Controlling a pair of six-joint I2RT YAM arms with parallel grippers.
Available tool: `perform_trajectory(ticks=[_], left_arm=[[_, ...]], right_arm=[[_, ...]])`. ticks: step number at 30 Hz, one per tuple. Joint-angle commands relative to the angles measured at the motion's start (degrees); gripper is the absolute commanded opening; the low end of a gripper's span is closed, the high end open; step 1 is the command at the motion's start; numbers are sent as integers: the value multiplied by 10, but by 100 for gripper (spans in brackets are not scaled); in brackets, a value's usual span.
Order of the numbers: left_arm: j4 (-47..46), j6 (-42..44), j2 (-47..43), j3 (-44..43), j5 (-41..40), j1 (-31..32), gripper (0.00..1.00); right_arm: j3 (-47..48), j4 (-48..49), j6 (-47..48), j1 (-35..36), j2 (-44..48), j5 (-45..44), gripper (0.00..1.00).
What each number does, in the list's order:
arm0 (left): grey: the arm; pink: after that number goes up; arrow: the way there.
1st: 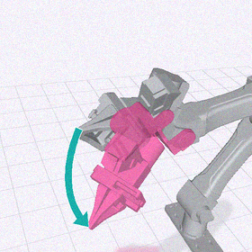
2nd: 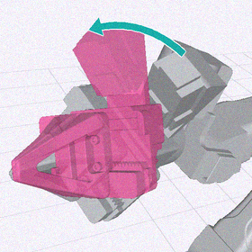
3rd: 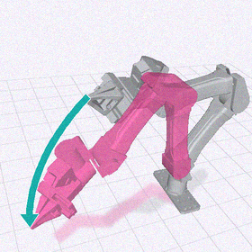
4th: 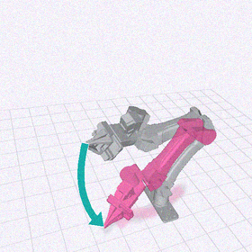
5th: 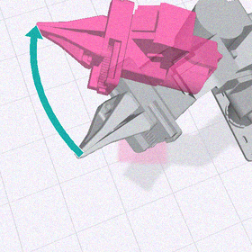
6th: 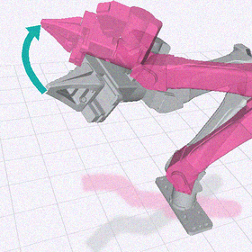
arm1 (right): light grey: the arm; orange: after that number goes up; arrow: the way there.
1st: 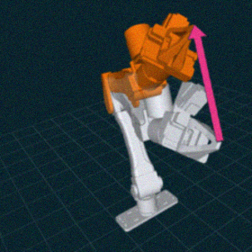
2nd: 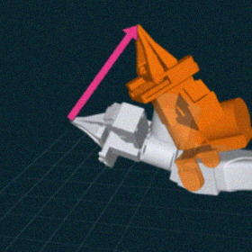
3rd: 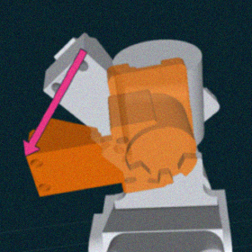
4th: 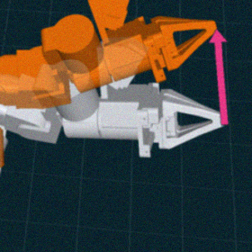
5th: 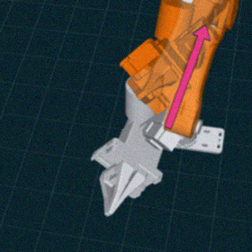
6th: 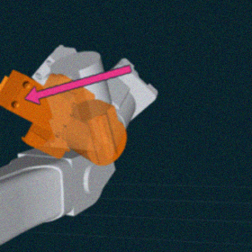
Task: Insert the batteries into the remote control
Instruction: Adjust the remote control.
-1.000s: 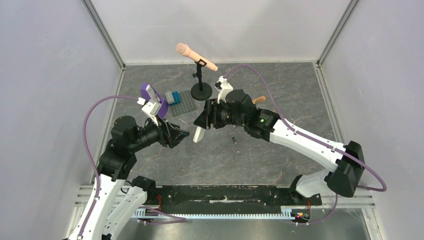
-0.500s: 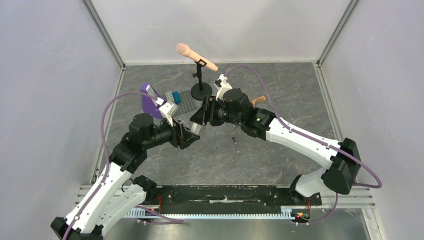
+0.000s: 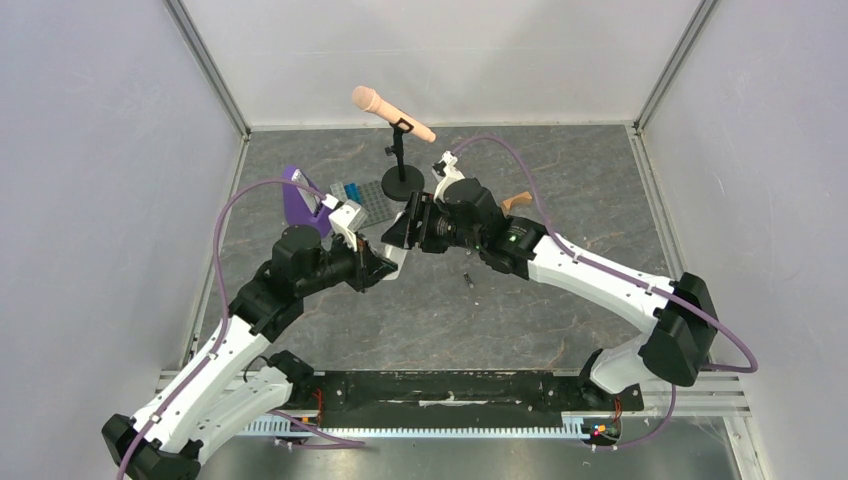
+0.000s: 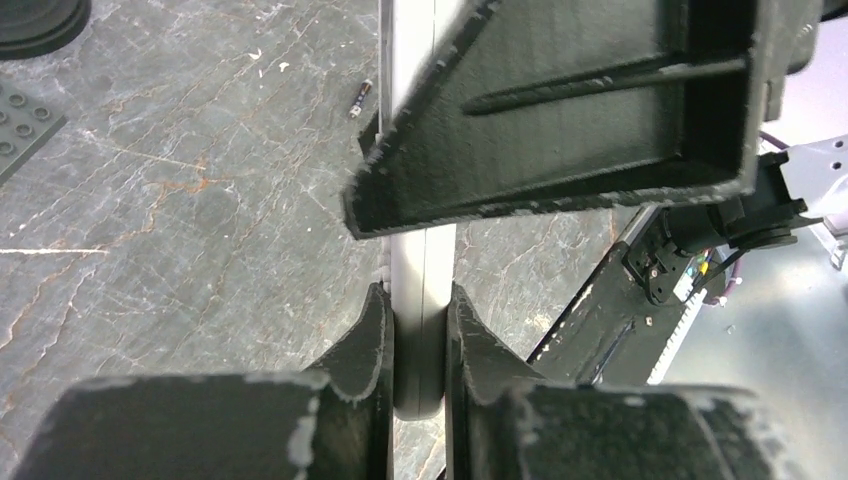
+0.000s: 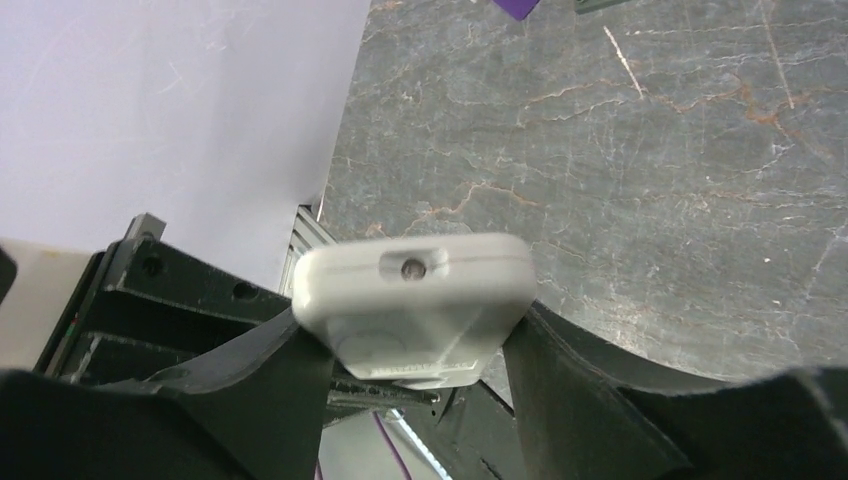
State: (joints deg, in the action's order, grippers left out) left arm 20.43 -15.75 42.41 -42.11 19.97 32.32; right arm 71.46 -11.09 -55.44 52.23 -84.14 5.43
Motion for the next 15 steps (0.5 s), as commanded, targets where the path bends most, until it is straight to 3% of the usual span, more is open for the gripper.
perform_trajectory(ticks=[1,7,15], left_arm=[[-40,-32,-5,0,-5,-1,4],[-61,-107,-10,-11,19,-1,2],[-186,-347,-2,-14,74,-1,2]], right_arm=[[-15,78,-22,5,19,30,66],[-103,180,-25,-13,91,17,86],[-300,392,-9,-37,266,13,88]])
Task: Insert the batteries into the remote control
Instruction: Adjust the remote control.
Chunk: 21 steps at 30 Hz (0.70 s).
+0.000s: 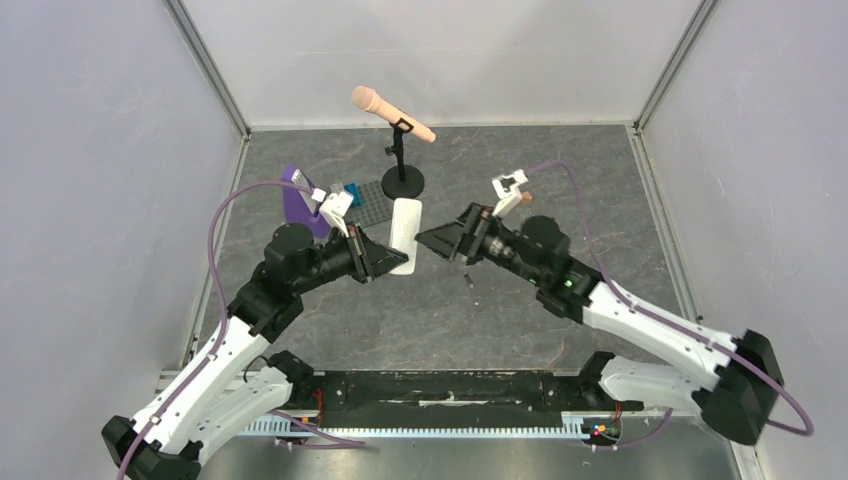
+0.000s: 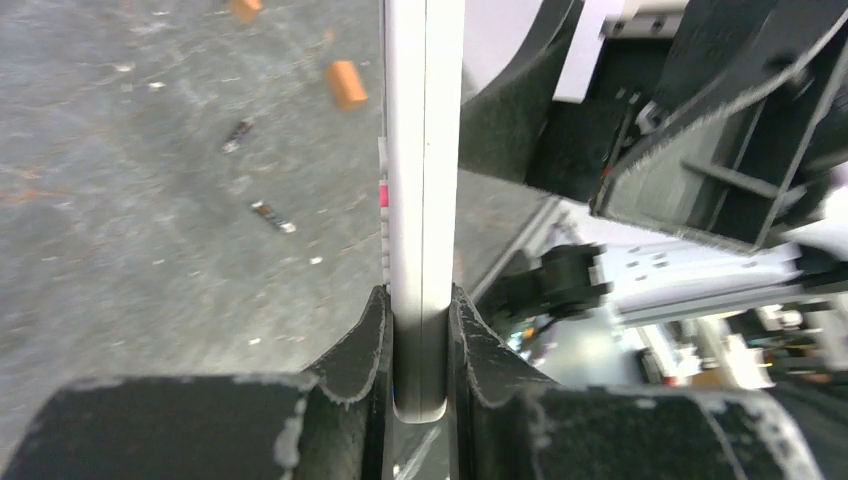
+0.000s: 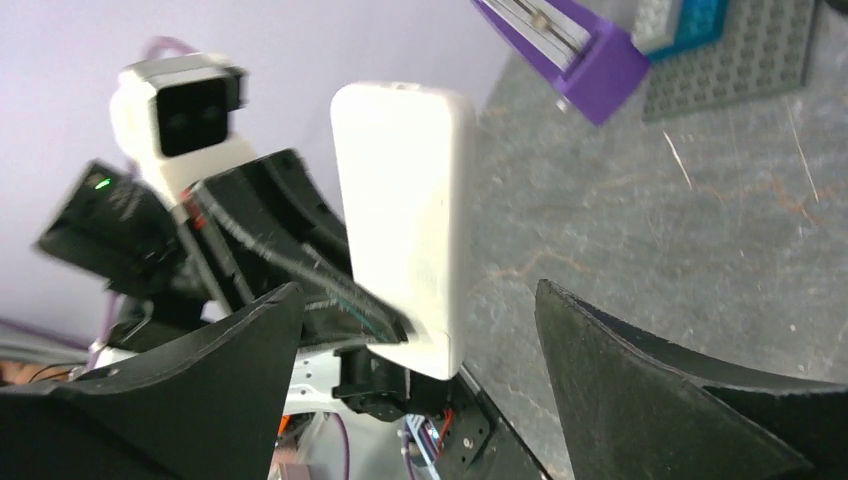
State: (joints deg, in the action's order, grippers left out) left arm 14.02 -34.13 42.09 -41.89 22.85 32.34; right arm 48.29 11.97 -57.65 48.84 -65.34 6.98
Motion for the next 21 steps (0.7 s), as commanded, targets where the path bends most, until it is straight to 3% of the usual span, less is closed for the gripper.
perform_trajectory(ticks=[1,5,8,14,21], left_arm=[[-137,-184,3,-15,58,-1,2],[-221,-266,6,-3,91,-1,2],[-282,-302,7,13,116,-1,2],[-379,-356,7,32,151,-1,2],[-393,-364,-21,48,149,-1,2]], right_arm=[[-85,178,15,-3,93,-2,88],[-115,210,9,-4,127,9,82],[-104,244,-7,-5,114,56,74],[-113,300,-53,-5,97,84,68],[-111,364,-95,-5,74,117,53]])
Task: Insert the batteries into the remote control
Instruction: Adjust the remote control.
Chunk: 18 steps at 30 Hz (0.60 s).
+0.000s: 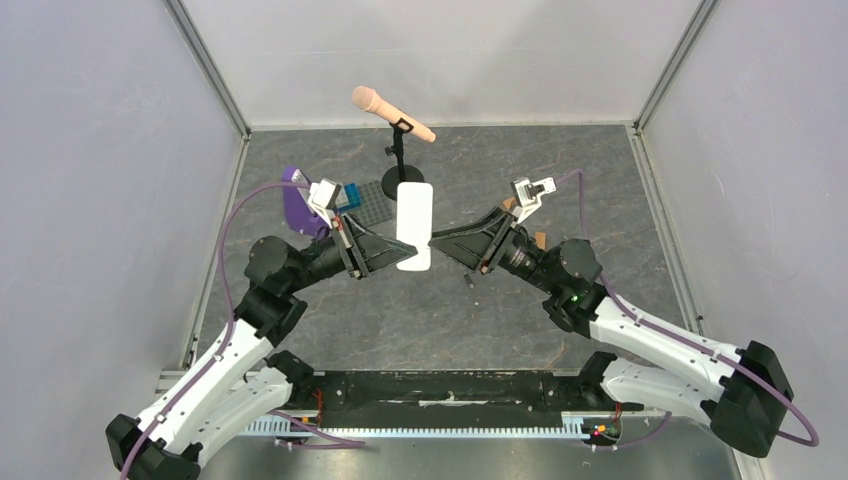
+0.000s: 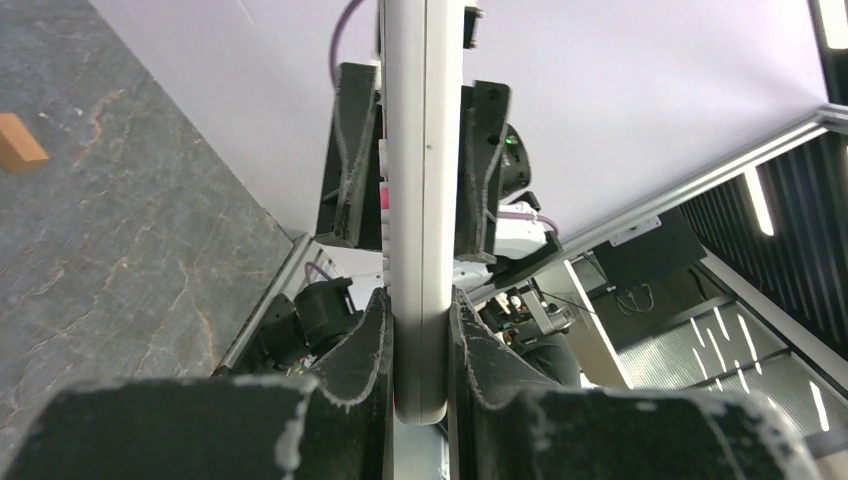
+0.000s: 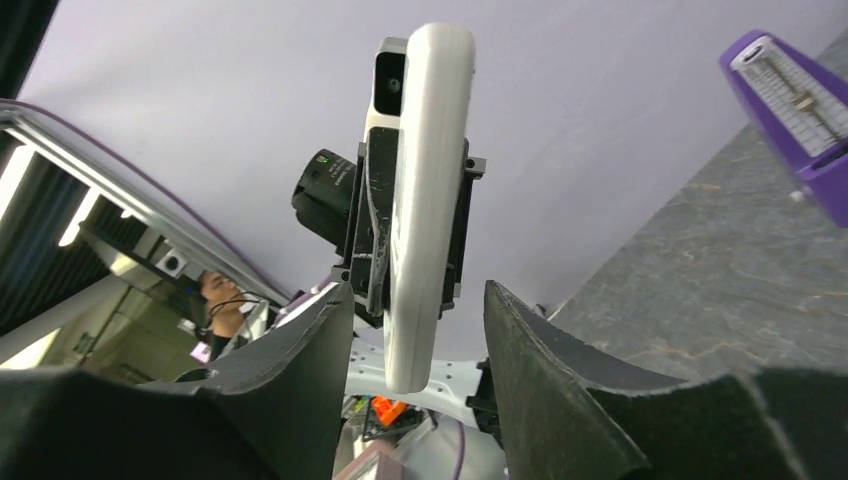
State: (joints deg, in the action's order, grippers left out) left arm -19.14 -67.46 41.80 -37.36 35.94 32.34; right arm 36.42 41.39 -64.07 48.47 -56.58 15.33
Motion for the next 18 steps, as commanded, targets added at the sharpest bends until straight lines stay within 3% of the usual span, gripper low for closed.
perform_trajectory(ticks=[1,7,11,17,18], left_arm=[[-62,-30,-19,3,18,-1,2],[-58,-29,-15,-3,42,-1,2],[-38,-18,-16,-5,47,-1,2],[-28,-10,-27,2,54,-1,2],[-27,-10,-28,2,57,-1,7]], right_arm=[[8,77,-35,-2,-18,37,52],[24,94,-31,-2,-47,59,44],[24,106,-42,-2,-55,63,33],[22,104,-43,-2,-61,64,9],[23,104,-44,-2,-62,66,3]])
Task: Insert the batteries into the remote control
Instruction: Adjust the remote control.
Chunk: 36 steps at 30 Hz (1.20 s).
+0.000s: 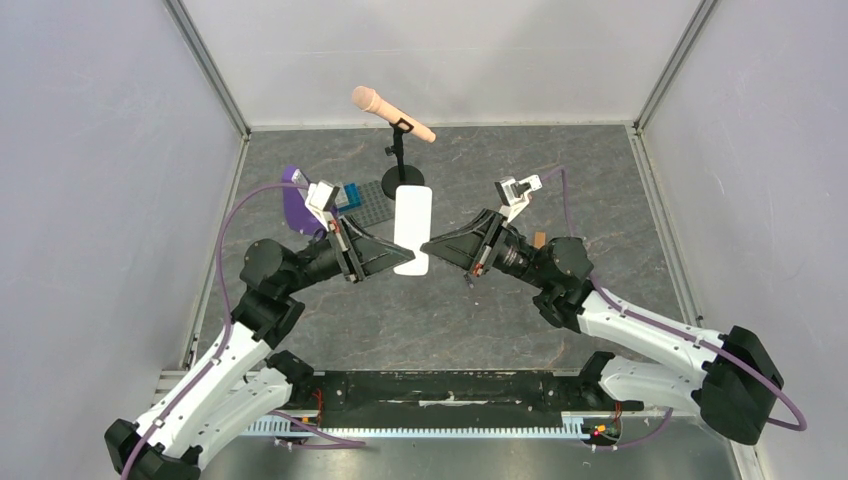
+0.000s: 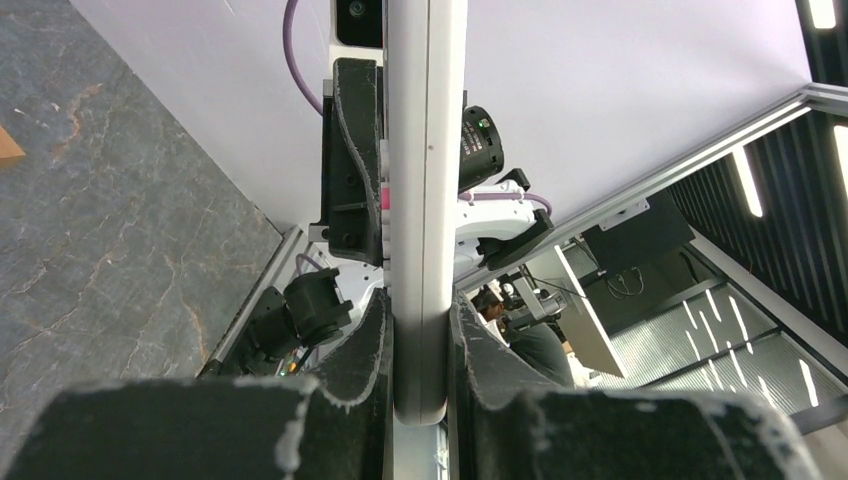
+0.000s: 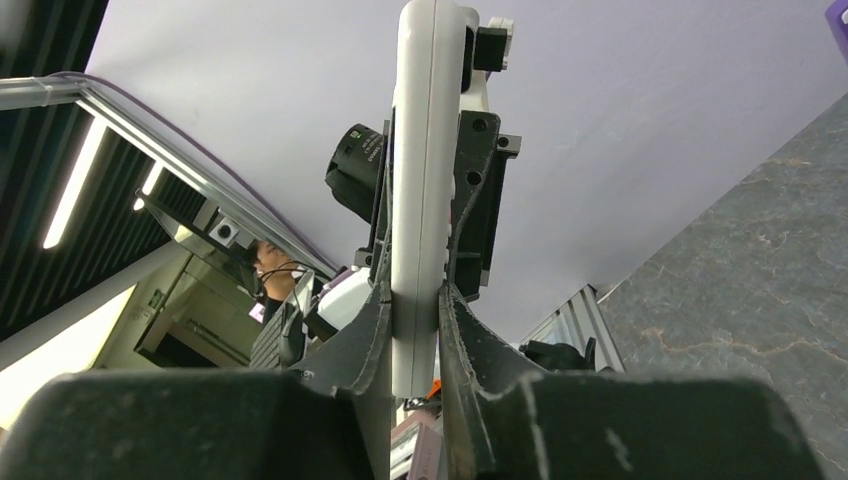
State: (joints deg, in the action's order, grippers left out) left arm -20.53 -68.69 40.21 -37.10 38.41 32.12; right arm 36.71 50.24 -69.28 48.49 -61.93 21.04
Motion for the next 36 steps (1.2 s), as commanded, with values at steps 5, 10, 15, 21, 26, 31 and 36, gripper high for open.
perform_trajectory(ticks=[5,10,15,21,26,31,36], left_arm=[[39,43,-24,-9,18,1,53],[52,46,-23,-24,-5,0,60],[114,96,-2,-56,-3,0,60],[199,170,13,-96,8,0,56],[219,177,22,-96,35,-1,5],[189,138,-2,-77,1,-1,2],[168,67,-10,-80,-97,-1,2]], right_arm=[[20,-7,25,-2,-4,26,0],[38,-89,68,-2,4,66,0],[71,-176,101,-2,-4,137,0],[104,-294,148,-3,-8,176,0],[112,-316,145,-4,-9,182,0],[118,-296,135,-3,-4,140,26],[57,-187,68,-1,28,37,64]])
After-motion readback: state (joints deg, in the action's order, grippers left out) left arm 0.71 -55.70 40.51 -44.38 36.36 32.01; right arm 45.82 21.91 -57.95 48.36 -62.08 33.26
